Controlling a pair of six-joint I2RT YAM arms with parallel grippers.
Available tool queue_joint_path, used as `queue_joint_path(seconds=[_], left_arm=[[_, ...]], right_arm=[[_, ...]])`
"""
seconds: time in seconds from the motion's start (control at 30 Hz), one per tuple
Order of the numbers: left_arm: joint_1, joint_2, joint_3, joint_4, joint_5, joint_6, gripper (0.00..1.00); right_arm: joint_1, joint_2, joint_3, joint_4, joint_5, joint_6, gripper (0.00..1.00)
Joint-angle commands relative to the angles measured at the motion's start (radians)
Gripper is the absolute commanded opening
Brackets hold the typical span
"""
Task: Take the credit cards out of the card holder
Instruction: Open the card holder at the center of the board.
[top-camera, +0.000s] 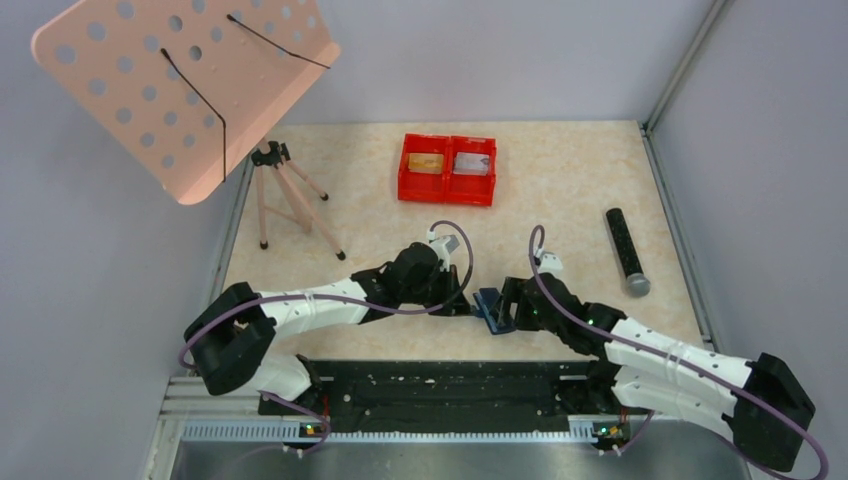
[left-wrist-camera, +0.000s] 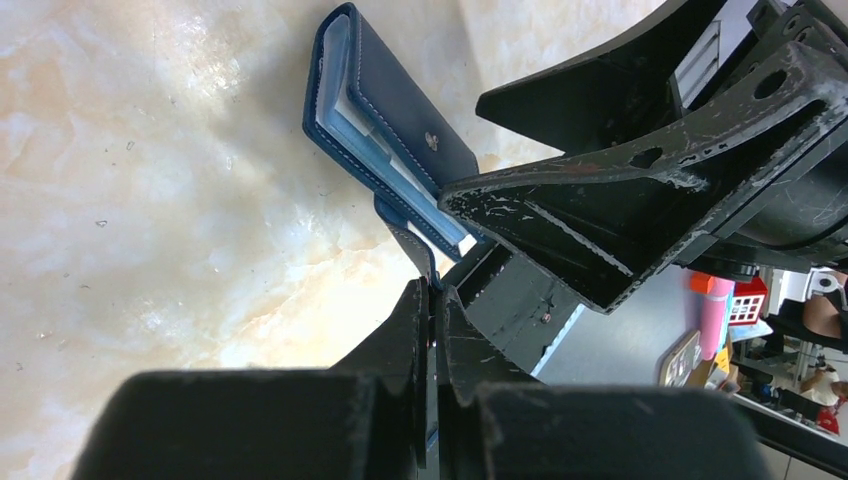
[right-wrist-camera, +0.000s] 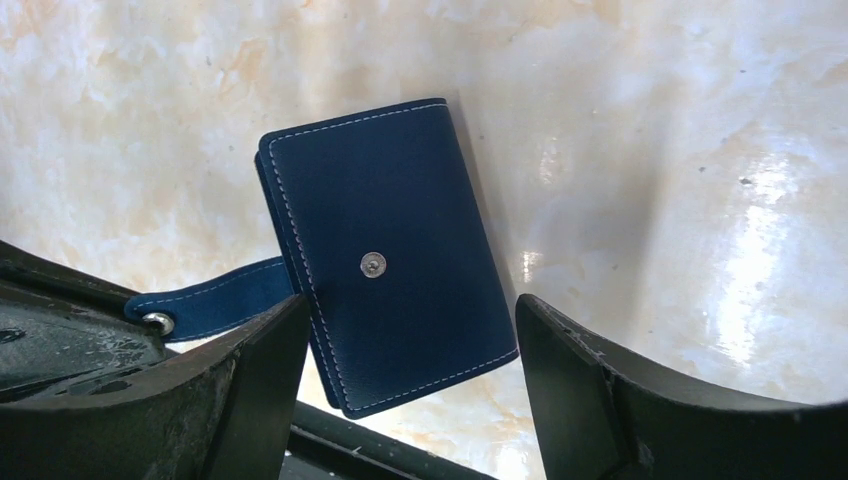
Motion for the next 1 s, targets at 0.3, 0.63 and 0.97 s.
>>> queue_joint_path(seconds=[0.3, 0.63, 0.97], left_arm=[[0.003, -0.053, -0.015, -0.018, -0.057, 0.010, 0.00], [0.003, -0.100, -0.053, -0.046, -0.098, 0.018, 0.00], [0.003, -0.122, -0.063, -0.056, -0.106, 0.028, 0.00]], right_arm=[[0.010, -0.130, 0.101, -0.251, 0.205, 0.045, 0.70], [0.007, -0.163, 0.114, -0.372, 0.310, 0.135, 0.67], [-0.002, -0.174, 0.153, -0.449, 0.360, 0.169, 0.65]])
